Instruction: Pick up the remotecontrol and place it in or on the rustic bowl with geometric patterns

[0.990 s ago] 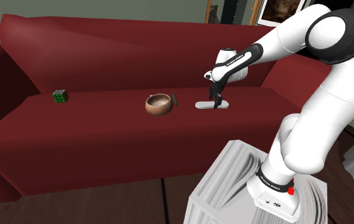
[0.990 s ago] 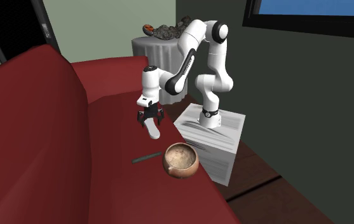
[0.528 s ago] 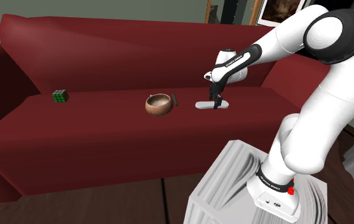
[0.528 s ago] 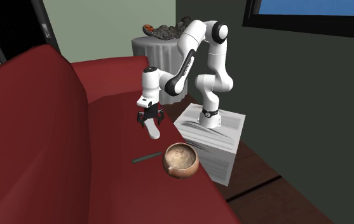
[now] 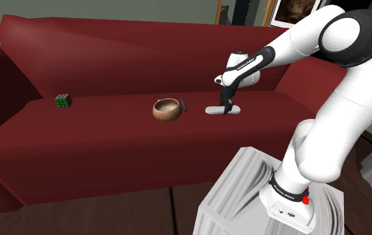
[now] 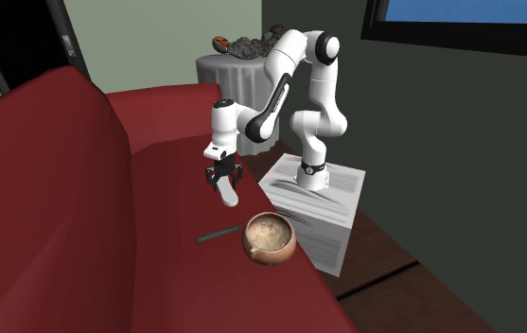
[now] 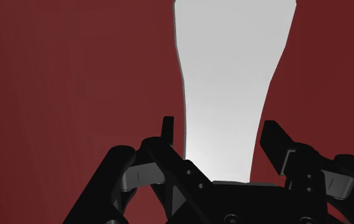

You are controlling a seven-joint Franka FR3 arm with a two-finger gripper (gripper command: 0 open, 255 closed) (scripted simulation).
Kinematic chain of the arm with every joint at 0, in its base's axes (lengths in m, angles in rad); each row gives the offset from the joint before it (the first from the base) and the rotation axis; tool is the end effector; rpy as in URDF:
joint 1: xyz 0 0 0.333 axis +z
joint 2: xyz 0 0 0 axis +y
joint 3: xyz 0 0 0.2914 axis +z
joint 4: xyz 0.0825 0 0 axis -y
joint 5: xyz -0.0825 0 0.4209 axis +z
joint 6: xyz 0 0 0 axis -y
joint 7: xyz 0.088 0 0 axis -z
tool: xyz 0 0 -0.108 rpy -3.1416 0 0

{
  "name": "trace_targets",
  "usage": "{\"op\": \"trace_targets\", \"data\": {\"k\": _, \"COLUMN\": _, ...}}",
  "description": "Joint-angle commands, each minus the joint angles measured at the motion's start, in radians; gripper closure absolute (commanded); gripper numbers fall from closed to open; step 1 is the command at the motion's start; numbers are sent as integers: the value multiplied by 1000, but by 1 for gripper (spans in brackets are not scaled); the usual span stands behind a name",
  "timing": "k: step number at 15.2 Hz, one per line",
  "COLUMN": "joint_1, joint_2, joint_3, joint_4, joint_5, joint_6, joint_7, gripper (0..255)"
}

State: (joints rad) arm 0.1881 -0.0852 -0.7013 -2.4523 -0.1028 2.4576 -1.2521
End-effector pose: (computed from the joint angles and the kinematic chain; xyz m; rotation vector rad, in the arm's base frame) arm 0.4437 -0.2455 0.2775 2.8243 1.2210 0.0556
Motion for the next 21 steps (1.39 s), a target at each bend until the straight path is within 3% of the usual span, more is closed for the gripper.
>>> {"op": "trace_targets", "data": {"k": 1, "joint_1": 0, "joint_2": 0, "joint_3": 0, "joint_4": 0, "joint_5": 0, "joint_6": 0, "joint_7": 0, "gripper": 255}}
{"op": "trace_targets", "data": {"k": 21, "joint_1": -25, "joint_2": -183, "joint_3": 59, "joint_4": 126, "joint_5": -107, "joint_6": -285, "joint_7": 82, "gripper": 255}}
